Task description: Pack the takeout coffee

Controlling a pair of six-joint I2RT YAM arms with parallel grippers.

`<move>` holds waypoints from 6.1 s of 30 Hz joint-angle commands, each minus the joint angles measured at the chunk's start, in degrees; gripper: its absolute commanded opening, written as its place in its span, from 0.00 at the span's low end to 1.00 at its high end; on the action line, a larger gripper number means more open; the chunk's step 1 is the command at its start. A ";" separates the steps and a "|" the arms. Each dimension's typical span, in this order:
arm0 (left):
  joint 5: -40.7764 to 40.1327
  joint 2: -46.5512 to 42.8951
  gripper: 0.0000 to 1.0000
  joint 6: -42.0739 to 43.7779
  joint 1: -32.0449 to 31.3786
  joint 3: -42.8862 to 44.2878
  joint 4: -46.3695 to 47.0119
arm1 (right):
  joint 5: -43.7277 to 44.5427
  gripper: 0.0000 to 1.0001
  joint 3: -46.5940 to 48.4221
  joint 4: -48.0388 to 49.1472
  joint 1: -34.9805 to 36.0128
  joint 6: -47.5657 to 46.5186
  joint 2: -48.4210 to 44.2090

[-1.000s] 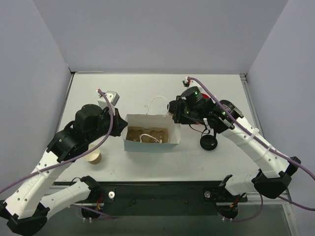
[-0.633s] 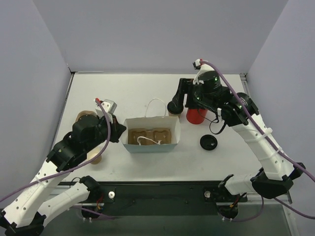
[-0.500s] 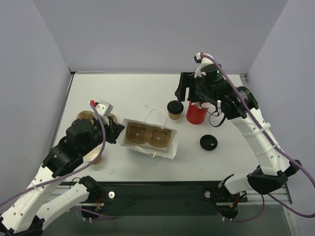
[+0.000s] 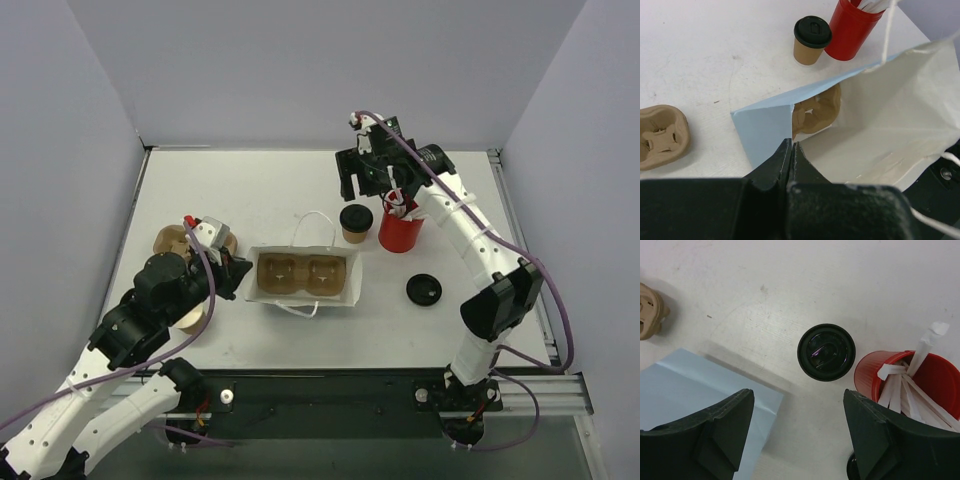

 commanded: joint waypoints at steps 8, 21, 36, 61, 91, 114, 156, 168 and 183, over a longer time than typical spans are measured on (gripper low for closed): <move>3.51 -2.48 0.00 0.95 -0.02 1.47 -0.13 | -0.32 0.76 7.28 -0.68 0.24 -10.16 10.68; 0.79 -4.86 0.00 -1.16 -0.02 1.29 -4.70 | 1.18 0.81 8.69 -4.72 -1.52 -14.65 17.81; 0.35 -6.61 0.00 0.42 -0.02 0.67 -7.68 | -0.66 0.81 5.62 -6.83 -1.96 -15.97 19.83; 0.79 -4.77 0.00 3.23 -0.01 3.57 -9.18 | -0.93 0.82 9.13 -8.76 -2.05 -13.68 24.66; -0.70 -4.42 0.00 3.67 -0.02 5.24 -11.29 | -0.93 0.88 12.38 -8.68 -2.05 -11.04 23.26; -1.14 -3.71 0.00 2.88 -0.02 5.33 -11.11 | -3.04 0.87 12.56 -9.47 -2.84 -9.82 27.30; 2.37 -0.64 0.00 -1.87 0.07 0.85 1.36 | -8.05 0.55 16.35 -5.08 16.31 -7.35 -15.76; 5.44 1.56 0.00 -0.20 0.07 0.67 6.20 | -7.26 0.58 5.28 -3.23 32.14 -13.94 -22.88; 10.28 -1.16 0.00 -0.55 0.07 -1.87 9.79 | 11.00 0.56 -11.60 -5.42 42.06 -28.79 -21.57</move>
